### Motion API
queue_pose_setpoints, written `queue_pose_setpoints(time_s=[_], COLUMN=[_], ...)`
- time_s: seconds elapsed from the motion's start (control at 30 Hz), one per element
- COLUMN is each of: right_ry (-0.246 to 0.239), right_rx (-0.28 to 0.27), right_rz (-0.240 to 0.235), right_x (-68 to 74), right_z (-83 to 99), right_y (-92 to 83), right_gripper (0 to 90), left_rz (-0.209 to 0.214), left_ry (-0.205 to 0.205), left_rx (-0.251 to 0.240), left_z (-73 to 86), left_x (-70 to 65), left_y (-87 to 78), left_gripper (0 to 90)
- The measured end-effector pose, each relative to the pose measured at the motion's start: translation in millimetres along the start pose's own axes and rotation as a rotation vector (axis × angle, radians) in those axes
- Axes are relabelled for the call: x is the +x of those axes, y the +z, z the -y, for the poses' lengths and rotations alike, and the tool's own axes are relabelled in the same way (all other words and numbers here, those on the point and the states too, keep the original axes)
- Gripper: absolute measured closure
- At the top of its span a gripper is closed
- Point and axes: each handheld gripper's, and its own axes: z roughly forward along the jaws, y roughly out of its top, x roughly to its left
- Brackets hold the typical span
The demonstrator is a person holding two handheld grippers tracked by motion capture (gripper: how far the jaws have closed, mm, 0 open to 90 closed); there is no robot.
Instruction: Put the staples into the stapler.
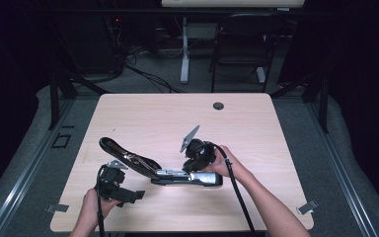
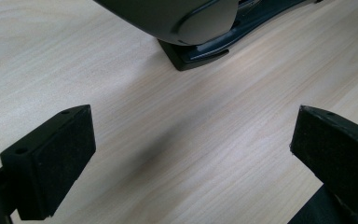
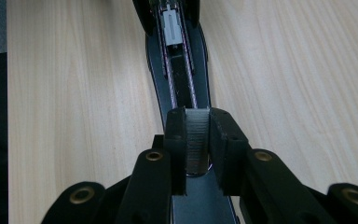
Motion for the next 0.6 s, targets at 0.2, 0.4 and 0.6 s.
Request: queue_pose_setpoints(time_s=[0.2,0.4,0.6], right_ry=[-0.016,-0.041,-0.044], right_rx=[0.008,0.029,0.025], right_rz=[-0.002,-0.005,-0.015], right_x=[0.5,1.0,-0.2], right_z=[-2.2,-3.3,-2.3], right_y=[6.3,9.0,10.6], right_gripper=[78.1,78.0,78.0], left_rz=[0.0,0.001,0.0], left_ry=[-0.001,-0.002,-0.001], left_rx=[-0.002,-0.001,0.001], left_z=[0.0,0.2,0.1], left_x=[-0.4,-0.1,-0.2], left_y=[0.6,0.6,0.8], left_gripper=[0.1,0.1,0.1])
